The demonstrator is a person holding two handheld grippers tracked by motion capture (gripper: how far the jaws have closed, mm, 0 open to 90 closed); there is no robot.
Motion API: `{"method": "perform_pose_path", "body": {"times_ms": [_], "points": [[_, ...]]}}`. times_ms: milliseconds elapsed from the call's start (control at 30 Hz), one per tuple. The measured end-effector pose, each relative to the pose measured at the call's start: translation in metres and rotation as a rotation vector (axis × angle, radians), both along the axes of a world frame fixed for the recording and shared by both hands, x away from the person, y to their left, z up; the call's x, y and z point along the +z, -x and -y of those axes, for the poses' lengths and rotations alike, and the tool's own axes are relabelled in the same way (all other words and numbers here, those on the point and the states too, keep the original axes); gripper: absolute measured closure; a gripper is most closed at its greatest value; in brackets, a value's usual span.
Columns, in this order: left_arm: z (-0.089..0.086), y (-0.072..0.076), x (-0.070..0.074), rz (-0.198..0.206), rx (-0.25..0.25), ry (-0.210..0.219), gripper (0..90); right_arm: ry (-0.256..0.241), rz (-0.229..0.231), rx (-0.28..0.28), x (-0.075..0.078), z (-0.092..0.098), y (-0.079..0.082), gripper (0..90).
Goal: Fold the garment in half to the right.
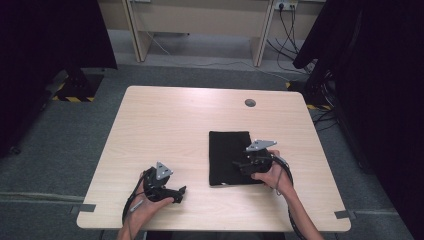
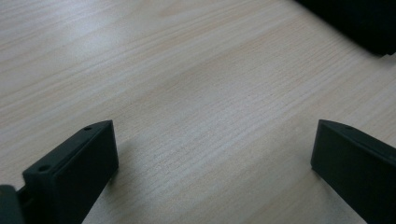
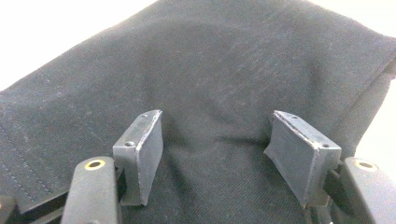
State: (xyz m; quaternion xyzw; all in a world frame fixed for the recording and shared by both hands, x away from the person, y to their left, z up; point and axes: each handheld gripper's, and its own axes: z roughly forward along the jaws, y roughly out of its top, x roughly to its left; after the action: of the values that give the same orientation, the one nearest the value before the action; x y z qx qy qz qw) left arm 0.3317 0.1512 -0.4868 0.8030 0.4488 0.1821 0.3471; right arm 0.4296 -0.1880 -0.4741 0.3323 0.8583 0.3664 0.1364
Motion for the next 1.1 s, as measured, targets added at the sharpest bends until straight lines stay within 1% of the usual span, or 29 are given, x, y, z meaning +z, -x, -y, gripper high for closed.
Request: {"method": "perform_pose_path", "body": {"times_ms": [267, 567, 667, 733, 833, 867, 967, 1033, 1100], "points": [[0.0, 0.0, 0.0, 0.0, 0.0, 0.0, 0.0, -0.002, 0.002, 0.018, -0.001, -0.013, -0.006, 35.9], [0.0, 0.0, 0.0, 0.0, 0.0, 0.0, 0.0, -0.021, 0.013, 0.03, -0.003, -0.019, -0.01, 35.9], [0.0, 0.0, 0.0, 0.0, 0.0, 0.0, 0.0, -0.024, 0.018, 0.026, -0.003, -0.019, -0.009, 35.8], [0.0, 0.0, 0.0, 0.0, 0.0, 0.0, 0.0, -0.031, 0.01, 0.03, 0.0, -0.018, -0.009, 33.7], [0.0, 0.0, 0.0, 0.0, 0.0, 0.0, 0.0, -0.084, 0.023, 0.031, 0.007, -0.014, -0.006, 32.3], [0.0, 0.0, 0.0, 0.0, 0.0, 0.0, 0.0, -0.09, 0.029, 0.025, 0.011, -0.013, -0.004, 31.9], [0.0, 0.0, 0.0, 0.0, 0.0, 0.0, 0.0, -0.077, 0.052, 0.003, 0.018, -0.008, 0.001, 30.4], [0.0, 0.0, 0.0, 0.0, 0.001, 0.0, 0.0, -0.071, 0.052, -0.017, 0.02, -0.003, 0.003, 29.4], [0.0, 0.0, 0.0, 0.0, 0.002, 0.0, 0.0, -0.078, 0.053, -0.028, 0.021, 0.003, 0.004, 28.1]]}}
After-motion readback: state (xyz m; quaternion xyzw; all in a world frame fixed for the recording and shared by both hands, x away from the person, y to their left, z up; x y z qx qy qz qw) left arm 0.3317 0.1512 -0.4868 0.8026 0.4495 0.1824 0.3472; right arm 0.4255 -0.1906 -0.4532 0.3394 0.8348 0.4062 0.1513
